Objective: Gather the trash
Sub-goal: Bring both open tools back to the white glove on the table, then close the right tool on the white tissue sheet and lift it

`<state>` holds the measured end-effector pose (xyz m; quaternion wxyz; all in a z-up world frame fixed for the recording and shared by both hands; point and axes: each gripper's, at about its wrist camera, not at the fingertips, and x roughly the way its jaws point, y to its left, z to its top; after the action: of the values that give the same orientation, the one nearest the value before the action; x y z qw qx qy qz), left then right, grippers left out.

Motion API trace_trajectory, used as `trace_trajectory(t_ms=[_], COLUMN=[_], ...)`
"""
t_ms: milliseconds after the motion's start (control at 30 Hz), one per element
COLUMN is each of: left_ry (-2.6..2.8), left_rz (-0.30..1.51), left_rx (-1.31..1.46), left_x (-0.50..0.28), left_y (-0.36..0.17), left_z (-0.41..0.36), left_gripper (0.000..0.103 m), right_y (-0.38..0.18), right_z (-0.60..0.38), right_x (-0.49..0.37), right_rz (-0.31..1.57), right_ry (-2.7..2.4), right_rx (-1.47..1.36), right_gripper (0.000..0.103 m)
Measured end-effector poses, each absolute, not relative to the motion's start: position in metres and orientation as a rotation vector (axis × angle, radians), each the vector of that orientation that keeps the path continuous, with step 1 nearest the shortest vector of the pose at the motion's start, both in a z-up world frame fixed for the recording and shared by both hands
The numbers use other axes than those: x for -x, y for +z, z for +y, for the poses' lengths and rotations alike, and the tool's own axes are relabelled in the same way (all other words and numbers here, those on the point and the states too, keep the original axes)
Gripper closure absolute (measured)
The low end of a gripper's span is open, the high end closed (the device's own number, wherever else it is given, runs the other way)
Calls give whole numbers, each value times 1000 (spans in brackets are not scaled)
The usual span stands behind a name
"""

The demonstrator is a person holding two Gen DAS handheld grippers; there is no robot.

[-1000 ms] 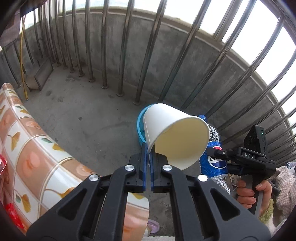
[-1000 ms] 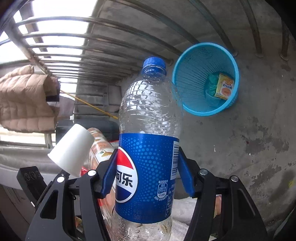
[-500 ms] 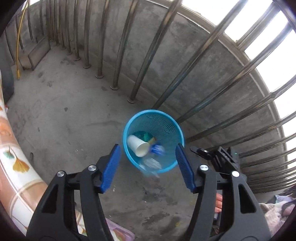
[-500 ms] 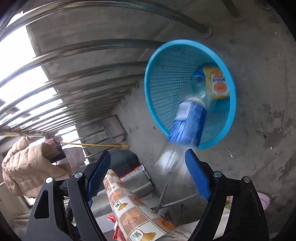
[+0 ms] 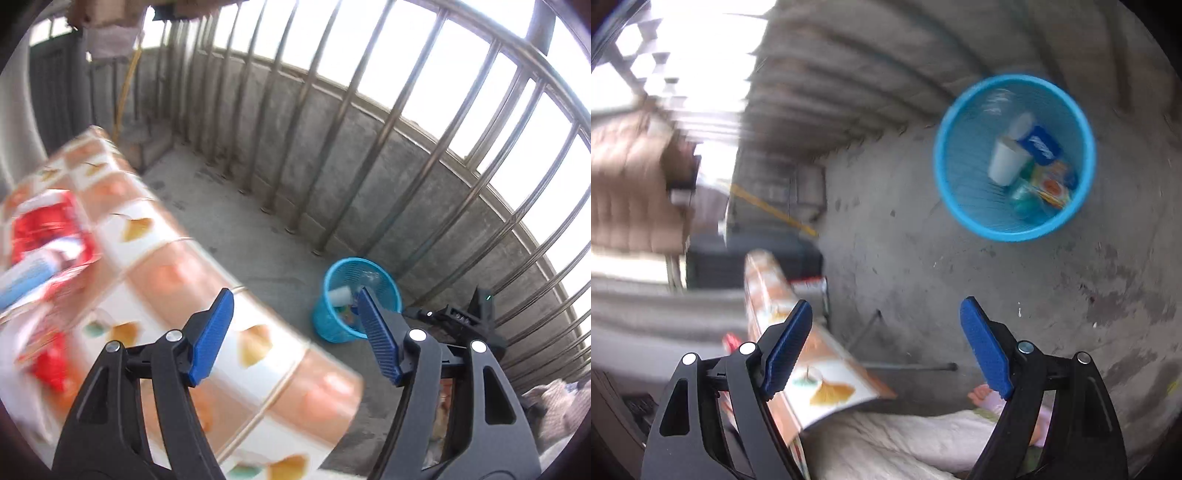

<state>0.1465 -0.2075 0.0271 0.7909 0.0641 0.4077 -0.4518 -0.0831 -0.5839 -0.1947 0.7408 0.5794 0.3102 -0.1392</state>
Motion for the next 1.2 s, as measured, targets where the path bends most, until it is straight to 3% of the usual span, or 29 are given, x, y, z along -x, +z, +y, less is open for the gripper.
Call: trace_trajectory(t_ms=[200, 500, 967, 1000, 1100, 1167, 1200], left_ry=[-778, -423, -299, -278, -266, -251, -244], left_rz=[696, 786, 918, 932, 920, 912, 915], left_rx=[-100, 163, -93, -114, -83, -49, -22], left_x=[-139, -178, -212, -214, -214, -214, -215], left_y=[44, 5, -63, -67, -69, -67, -67], left_z=[-78, 73, 42, 39, 46, 56, 62], left_gripper=[32, 32, 32, 34, 55, 83, 88], right_y=[-123, -81, -63, -63, -65, -65, -66], right_z=[-488, -355, -288, -290, -294, -294, -294], right_x=[7, -87, -123, -122, -122, -122, -122], right_rz=[765, 892, 946, 939, 931, 934, 938], right_ry=[21, 397, 418, 410, 395, 389, 390], right_rx=[-952, -787, -789, -799, -817, -815, -814], right_gripper=[22, 22, 22, 22, 22, 22, 22])
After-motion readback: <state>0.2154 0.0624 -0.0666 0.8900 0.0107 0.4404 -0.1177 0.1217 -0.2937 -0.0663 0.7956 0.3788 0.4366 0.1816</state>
